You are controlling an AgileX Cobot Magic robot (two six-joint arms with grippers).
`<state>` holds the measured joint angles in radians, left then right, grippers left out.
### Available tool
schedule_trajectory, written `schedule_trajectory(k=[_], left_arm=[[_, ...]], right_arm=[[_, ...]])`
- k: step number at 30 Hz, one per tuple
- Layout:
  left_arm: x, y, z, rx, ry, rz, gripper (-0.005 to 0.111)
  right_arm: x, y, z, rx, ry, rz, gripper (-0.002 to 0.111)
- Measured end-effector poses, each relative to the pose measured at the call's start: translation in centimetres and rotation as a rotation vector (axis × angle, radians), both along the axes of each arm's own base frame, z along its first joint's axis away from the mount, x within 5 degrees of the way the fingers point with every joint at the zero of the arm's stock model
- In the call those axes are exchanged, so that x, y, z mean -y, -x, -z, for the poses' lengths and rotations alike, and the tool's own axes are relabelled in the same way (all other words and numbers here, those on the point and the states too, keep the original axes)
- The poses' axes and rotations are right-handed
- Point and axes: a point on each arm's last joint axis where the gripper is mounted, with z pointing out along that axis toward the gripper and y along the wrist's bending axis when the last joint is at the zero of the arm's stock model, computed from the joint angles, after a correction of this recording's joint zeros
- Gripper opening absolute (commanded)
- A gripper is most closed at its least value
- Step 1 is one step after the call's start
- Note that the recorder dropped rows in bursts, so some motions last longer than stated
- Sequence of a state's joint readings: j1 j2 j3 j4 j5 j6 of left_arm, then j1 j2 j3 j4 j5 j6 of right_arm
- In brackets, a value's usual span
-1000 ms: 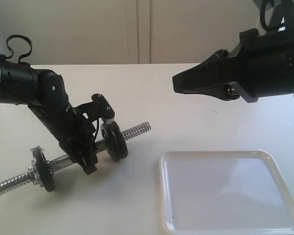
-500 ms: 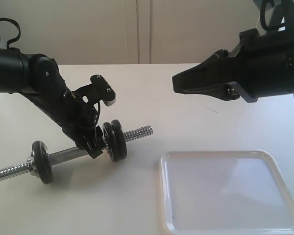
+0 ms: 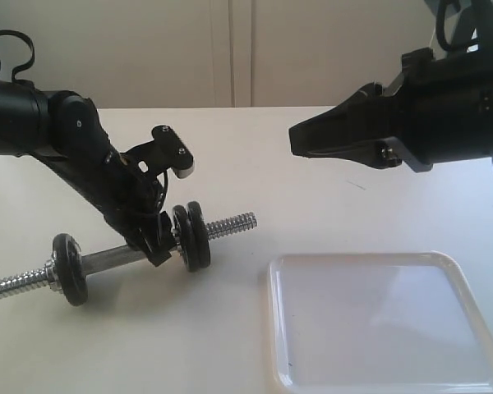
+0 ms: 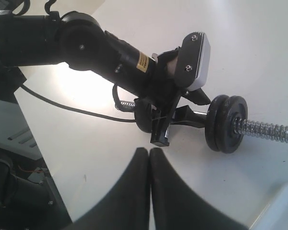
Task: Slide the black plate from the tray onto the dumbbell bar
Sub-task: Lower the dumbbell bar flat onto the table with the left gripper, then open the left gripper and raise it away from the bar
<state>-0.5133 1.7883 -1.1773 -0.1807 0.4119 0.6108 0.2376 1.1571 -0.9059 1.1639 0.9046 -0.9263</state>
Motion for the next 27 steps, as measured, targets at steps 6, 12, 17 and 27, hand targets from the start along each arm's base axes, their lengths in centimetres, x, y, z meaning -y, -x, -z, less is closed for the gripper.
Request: schedule_trajectory(k=[6, 12, 17, 27], left_arm=[[-0.1, 0.2, -0.8, 0.023, 0.002, 0.007, 0.05], [-0.3, 0.5, -2.7, 0.068, 0.028, 0.005, 0.05], [-0.6, 0.9, -4.1, 0.093, 0.052, -0.014, 0.045], [-1.4, 2.5, -7.1, 0.079, 0.105, -0.086, 0.0]], right_arm=[[0.0, 0.0, 0.0, -0.001, -0.003, 0.001, 0.0], [0.0, 0.0, 0.0, -0.001, -0.003, 0.0, 0.0], [0.0, 0.0, 0.0, -0.001, -0.003, 0.0, 0.0], [0.0, 0.0, 0.0, -0.002, -0.005, 0.0, 0.0]])
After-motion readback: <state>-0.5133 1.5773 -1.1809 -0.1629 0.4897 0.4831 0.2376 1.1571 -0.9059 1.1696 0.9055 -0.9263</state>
